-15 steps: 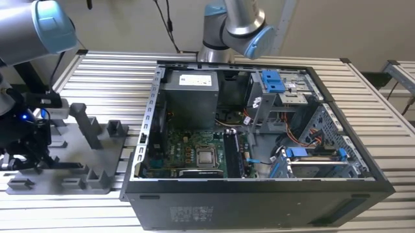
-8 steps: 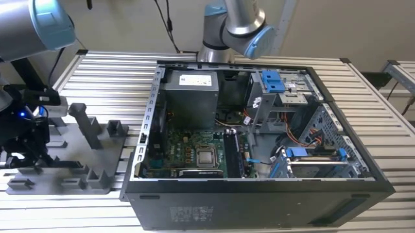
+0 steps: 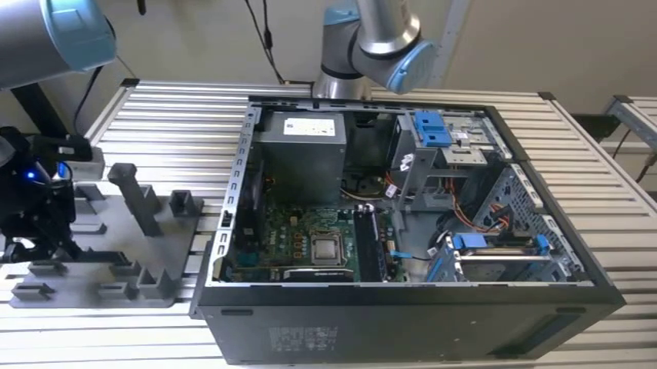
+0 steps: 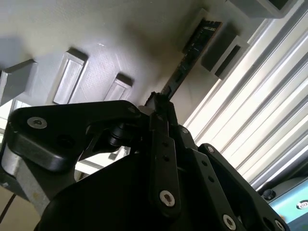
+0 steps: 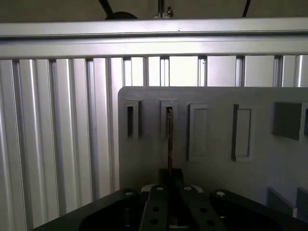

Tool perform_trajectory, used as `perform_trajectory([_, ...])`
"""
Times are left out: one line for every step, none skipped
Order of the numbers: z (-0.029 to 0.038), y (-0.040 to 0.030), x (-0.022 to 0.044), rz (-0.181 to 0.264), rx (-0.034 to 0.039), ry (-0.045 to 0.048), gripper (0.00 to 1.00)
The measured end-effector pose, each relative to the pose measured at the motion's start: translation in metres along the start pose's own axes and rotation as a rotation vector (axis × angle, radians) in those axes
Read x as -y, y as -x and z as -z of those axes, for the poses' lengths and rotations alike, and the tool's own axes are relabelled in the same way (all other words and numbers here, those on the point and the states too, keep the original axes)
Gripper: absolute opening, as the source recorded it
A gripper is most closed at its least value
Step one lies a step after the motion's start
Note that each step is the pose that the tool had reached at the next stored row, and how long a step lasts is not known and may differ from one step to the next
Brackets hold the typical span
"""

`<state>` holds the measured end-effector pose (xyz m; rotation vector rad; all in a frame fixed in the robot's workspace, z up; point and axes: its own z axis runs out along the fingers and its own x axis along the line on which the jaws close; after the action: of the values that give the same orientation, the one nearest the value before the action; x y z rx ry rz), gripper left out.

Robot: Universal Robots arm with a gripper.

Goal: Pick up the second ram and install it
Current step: 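Pick up the second ram and move it above second insertion slot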

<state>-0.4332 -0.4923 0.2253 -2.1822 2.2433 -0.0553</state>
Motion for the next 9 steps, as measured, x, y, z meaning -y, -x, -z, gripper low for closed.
perform_trajectory([0.0017, 0.0, 0.0, 0.0, 0.0, 0.0001, 0.14])
perform_trajectory([0.0034, -0.0001, 0.0001, 0.0, -0.0001, 0.0001, 0.14])
perform_trajectory([0.0052, -0.0001, 0.0002, 0.0, -0.0001, 0.0001, 0.14])
perform_trajectory([0.0068, -0.0001, 0.0002, 0.0, -0.0001, 0.0001, 0.14])
perform_trajectory([0.0085, -0.0001, 0.0003, 0.0, -0.0001, 0.0001, 0.14])
perform_trajectory([0.0103, -0.0002, 0.0003, 0.0, 0.0, 0.0001, 0.14])
perform_trajectory([0.012, -0.0002, 0.0004, 0.0, 0.0, 0.0001, 0.14])
perform_trajectory([0.0137, -0.0002, 0.0004, 0.0, -0.0001, 0.0001, 0.14])
perform_trajectory([0.0152, -0.0003, 0.0005, 0.0, 0.0, 0.0, 0.14])
